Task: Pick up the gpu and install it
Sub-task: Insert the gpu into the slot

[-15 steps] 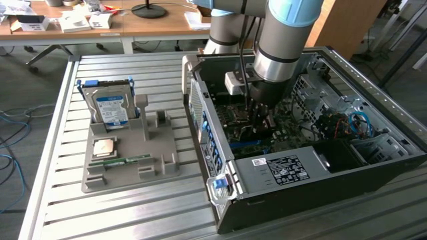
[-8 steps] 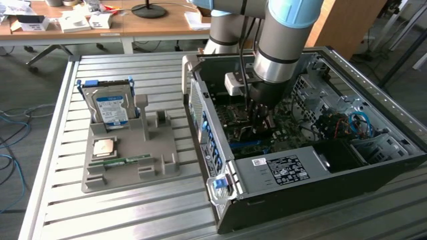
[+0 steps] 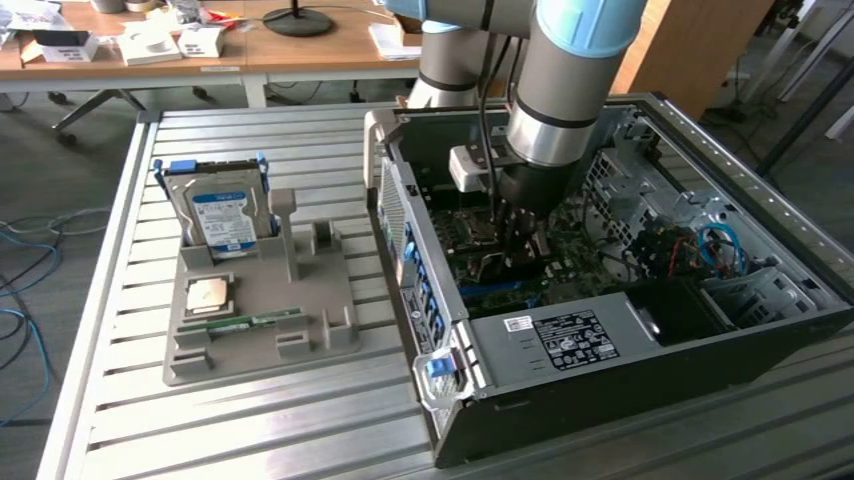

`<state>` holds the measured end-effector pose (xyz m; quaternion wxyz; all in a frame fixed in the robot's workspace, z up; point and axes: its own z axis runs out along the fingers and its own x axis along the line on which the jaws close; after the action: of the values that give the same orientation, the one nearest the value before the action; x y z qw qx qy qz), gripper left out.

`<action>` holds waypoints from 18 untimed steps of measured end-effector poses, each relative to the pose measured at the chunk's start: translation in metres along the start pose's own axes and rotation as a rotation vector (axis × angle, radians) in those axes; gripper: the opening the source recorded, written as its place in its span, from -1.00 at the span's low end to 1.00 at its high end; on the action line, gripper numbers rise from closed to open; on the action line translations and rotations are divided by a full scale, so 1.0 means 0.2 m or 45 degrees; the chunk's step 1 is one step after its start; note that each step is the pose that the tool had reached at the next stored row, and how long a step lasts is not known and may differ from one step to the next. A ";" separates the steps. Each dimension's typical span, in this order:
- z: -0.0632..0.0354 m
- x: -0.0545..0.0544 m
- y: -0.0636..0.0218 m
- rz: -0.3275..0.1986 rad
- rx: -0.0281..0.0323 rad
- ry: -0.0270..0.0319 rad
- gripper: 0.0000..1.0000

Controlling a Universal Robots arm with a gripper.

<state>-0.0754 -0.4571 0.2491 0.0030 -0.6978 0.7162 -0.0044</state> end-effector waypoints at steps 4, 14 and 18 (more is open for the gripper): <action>0.000 0.00 0.000 0.000 -0.0001 0.0003 -0.47; 0.001 0.00 0.000 -0.008 0.0003 0.0001 -0.47; 0.002 0.00 0.000 -0.014 0.0005 -0.0002 -0.47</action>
<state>-0.0754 -0.4567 0.2488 0.0032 -0.7017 0.7125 -0.0044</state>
